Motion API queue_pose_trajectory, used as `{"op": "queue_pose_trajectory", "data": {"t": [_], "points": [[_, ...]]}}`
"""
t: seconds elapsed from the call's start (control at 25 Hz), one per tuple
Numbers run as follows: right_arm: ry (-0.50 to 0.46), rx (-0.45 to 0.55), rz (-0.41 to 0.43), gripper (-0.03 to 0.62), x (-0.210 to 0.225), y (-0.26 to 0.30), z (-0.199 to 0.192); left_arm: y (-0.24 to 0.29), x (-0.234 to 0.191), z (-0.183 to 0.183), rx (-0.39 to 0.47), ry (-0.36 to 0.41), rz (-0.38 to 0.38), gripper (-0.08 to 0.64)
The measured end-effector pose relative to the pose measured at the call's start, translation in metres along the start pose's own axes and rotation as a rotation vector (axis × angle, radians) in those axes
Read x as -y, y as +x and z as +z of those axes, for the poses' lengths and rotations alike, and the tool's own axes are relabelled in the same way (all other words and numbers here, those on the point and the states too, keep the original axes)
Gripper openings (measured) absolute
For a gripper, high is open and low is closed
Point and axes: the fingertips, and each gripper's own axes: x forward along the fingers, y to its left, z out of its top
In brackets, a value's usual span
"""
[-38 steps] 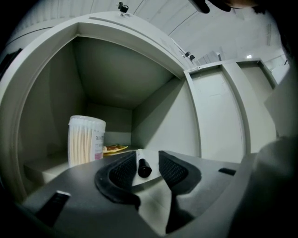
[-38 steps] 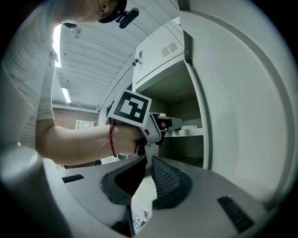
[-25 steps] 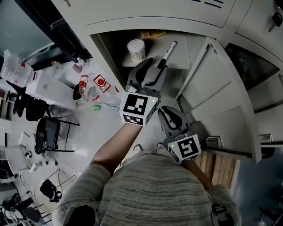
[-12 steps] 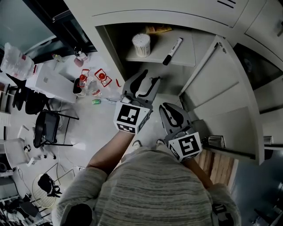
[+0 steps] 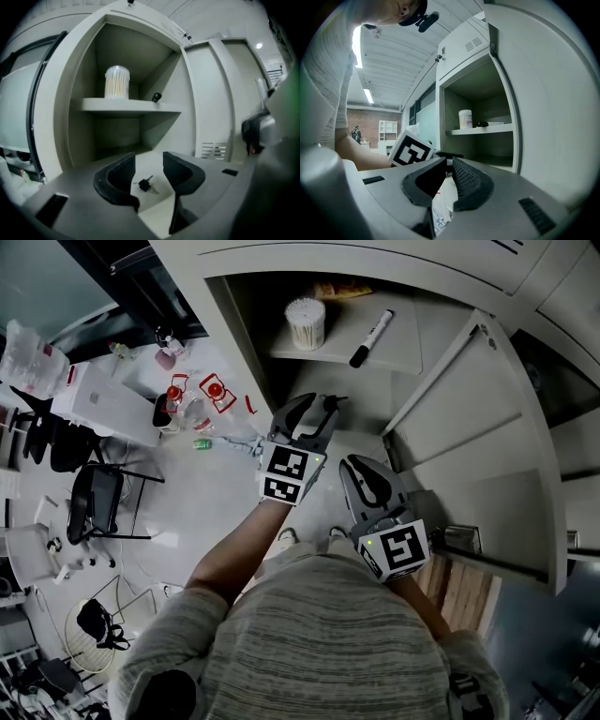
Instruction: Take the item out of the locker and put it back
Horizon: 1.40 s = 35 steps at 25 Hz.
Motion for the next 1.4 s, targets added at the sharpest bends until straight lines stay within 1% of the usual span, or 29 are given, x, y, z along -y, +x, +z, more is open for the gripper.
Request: {"op": "queue_pose_trajectory", "data": {"t": [0.2,0.4,0.56,0.64,0.76,0.84,1.0,1.12,1.16,1.2,1.24,1.32,1.4], "points": [[0.003,-0.017,0.0,0.055,-0.002,-0.004,-0.006,0.022,-0.012,-0.044,-0.129,-0.05,0.02,0.186],[0.022,-0.038,0.007,0.055,-0.003,-0.005,-0.018,0.04,-0.019,-0.063,-0.209,-0.085,0.032,0.186],[0.024,-0.045,0.022,0.055,-0.007,-0.004,-0.021,0.054,-0.018,-0.072,-0.26,-0.091,0.02,0.186],[0.027,-0.047,0.025,0.055,-0.008,-0.004,-0.023,0.06,-0.023,-0.078,-0.277,-0.068,0.046,0.186],[0.034,-0.052,0.026,0.055,-0.007,-0.006,-0.026,0.062,-0.019,-0.086,-0.34,-0.061,0.059,0.192],[0.035,-0.052,0.027,0.055,-0.006,-0.007,-0.027,0.062,-0.015,-0.089,-0.377,-0.031,0.059,0.192],[0.037,-0.055,0.031,0.055,-0.006,-0.008,-0.029,0.065,-0.012,-0.095,-0.436,0.055,0.083,0.192],[0.045,-0.054,0.033,0.055,-0.006,-0.009,-0.03,0.066,-0.013,-0.096,-0.452,0.077,0.099,0.186],[0.043,-0.052,0.033,0.055,-0.006,-0.009,-0.029,0.065,-0.014,-0.097,-0.457,0.096,0.105,0.168],[0.04,-0.05,0.032,0.055,-0.005,-0.009,-0.028,0.065,-0.015,-0.097,-0.461,0.126,0.11,0.102],[0.037,-0.048,0.031,0.054,-0.005,-0.01,-0.027,0.065,-0.016,-0.097,-0.462,0.158,0.115,0.065],[0.034,-0.046,0.03,0.054,-0.005,-0.01,-0.027,0.064,-0.016,-0.097,-0.453,0.21,0.121,0.053],[0.034,-0.045,0.029,0.055,-0.004,-0.011,-0.027,0.063,-0.015,-0.096,-0.436,0.228,0.124,0.042]]}}
